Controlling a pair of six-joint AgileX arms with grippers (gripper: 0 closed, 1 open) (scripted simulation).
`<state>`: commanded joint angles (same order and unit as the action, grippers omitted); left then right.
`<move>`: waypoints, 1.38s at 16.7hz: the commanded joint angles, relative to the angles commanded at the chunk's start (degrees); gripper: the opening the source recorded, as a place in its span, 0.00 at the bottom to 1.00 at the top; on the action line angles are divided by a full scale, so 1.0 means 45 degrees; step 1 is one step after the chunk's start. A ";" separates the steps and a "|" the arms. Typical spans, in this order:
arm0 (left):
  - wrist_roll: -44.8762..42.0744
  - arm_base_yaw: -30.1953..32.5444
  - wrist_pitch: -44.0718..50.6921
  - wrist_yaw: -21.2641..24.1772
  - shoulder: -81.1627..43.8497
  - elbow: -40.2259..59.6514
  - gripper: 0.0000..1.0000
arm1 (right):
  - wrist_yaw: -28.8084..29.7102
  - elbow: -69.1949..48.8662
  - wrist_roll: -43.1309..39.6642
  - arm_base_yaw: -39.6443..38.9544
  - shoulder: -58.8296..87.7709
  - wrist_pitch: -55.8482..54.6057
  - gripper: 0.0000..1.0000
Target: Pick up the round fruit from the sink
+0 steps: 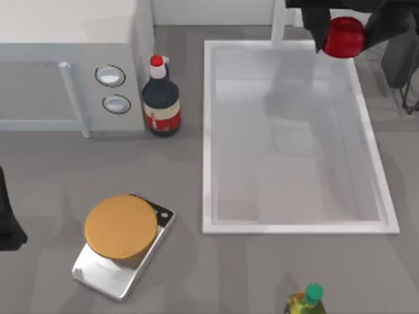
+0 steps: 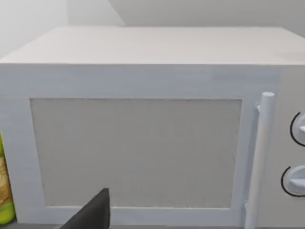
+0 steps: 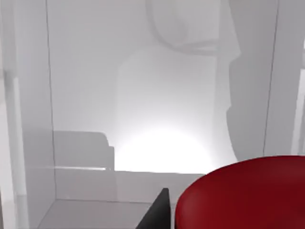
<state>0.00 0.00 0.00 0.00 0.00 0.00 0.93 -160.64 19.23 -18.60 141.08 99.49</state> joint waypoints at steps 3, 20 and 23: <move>0.0000 0.0000 0.0000 0.0000 0.0000 0.0000 1.00 | -0.0039 0.3514 -0.0889 0.0889 -0.1990 -0.0927 0.00; 0.0000 0.0000 0.0000 0.0000 0.0000 0.0000 1.00 | -0.0207 1.7668 -0.4737 0.4737 -1.0541 -0.4891 0.00; 0.0000 0.0000 0.0000 0.0000 0.0000 0.0000 1.00 | -0.0205 1.7677 -0.4702 0.4675 -1.0484 -0.4893 0.00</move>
<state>0.00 0.00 0.00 0.00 0.00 0.00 0.01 -81.09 -1.93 2.44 93.90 77.47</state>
